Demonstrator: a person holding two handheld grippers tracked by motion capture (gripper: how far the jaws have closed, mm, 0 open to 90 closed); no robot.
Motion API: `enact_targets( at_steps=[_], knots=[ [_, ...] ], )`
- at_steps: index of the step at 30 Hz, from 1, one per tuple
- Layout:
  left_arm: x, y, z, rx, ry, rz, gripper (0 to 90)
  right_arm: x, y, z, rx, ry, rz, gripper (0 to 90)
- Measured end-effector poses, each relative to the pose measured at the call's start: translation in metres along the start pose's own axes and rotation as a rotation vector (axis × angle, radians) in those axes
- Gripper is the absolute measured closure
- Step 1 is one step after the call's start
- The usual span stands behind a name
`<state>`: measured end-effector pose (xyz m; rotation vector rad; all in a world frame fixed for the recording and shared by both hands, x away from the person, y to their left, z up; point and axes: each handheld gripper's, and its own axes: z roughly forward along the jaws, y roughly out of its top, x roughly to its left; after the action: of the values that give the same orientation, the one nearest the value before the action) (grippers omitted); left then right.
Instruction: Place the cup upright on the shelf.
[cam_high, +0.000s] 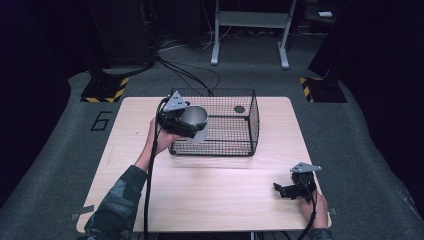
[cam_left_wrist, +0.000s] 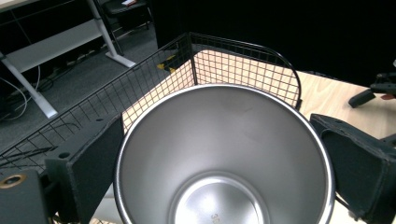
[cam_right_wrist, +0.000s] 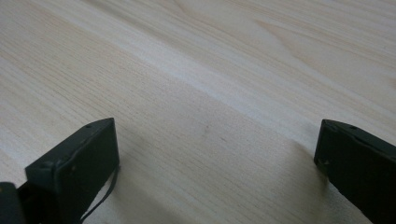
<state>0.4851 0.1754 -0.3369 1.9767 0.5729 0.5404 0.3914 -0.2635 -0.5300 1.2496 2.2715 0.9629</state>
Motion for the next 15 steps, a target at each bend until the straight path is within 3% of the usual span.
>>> enact_targets(
  at_steps=[15],
  knots=[
    [0.013,0.009,0.022,0.009,0.034,-0.028,6.5,0.0,0.0,0.0,0.0,0.0,0.0,0.0]
  ],
)
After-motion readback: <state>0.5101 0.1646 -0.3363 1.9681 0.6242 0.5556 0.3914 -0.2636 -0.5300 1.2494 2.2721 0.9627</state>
